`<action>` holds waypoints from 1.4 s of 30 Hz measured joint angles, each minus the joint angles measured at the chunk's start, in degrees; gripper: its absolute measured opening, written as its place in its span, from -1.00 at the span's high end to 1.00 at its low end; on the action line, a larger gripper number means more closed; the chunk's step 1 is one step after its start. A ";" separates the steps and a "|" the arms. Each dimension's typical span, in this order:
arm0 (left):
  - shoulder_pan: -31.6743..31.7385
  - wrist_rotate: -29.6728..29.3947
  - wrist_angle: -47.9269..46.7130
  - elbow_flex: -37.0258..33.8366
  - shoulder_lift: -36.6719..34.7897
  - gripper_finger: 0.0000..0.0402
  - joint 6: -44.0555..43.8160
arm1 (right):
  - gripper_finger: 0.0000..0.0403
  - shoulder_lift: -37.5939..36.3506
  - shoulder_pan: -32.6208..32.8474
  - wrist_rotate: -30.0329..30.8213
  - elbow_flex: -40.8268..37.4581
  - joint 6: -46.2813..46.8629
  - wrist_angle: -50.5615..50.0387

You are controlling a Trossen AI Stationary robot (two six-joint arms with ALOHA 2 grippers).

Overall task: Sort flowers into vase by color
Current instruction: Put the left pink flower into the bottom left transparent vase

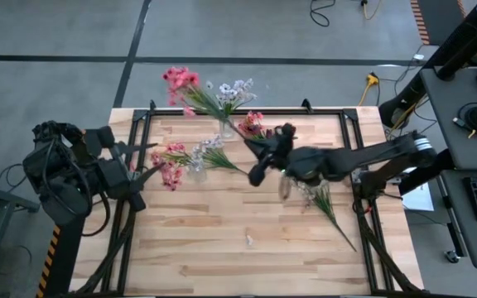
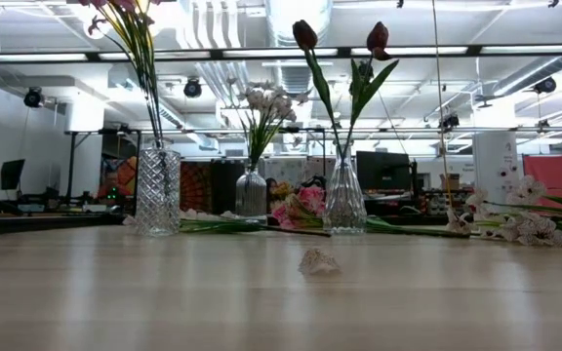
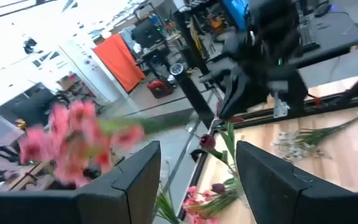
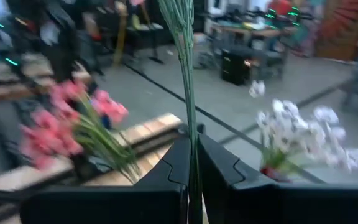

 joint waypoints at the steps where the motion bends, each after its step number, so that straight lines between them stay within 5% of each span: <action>1: 0.00 0.01 0.00 -0.05 0.01 0.04 0.01 | 0.94 -1.28 0.00 -1.48 0.00 -0.85 0.05; 8: -1.20 2.64 4.19 -3.73 1.99 0.04 -3.11 | 0.94 -4.94 0.29 -18.18 -1.53 -5.06 5.83; 21: -2.83 2.63 16.88 -5.22 12.22 0.04 -0.35 | 0.94 -5.76 4.07 -29.35 -15.62 -11.73 32.26; 27: -1.81 3.05 20.92 -5.25 18.27 0.04 1.40 | 0.94 -5.76 7.87 -29.95 -24.19 -13.66 47.50; 30: -0.99 8.97 25.36 -5.25 20.47 0.04 5.69 | 0.94 -5.83 9.38 -29.97 -25.99 -14.40 49.18; 35: 1.21 28.99 37.92 -5.31 22.43 0.04 17.23 | 0.94 -5.91 11.46 -29.92 -26.29 -15.87 49.23; 42: 4.97 31.22 54.04 -8.15 22.92 0.04 24.30 | 0.94 -8.56 17.12 -29.99 -25.83 -24.54 48.64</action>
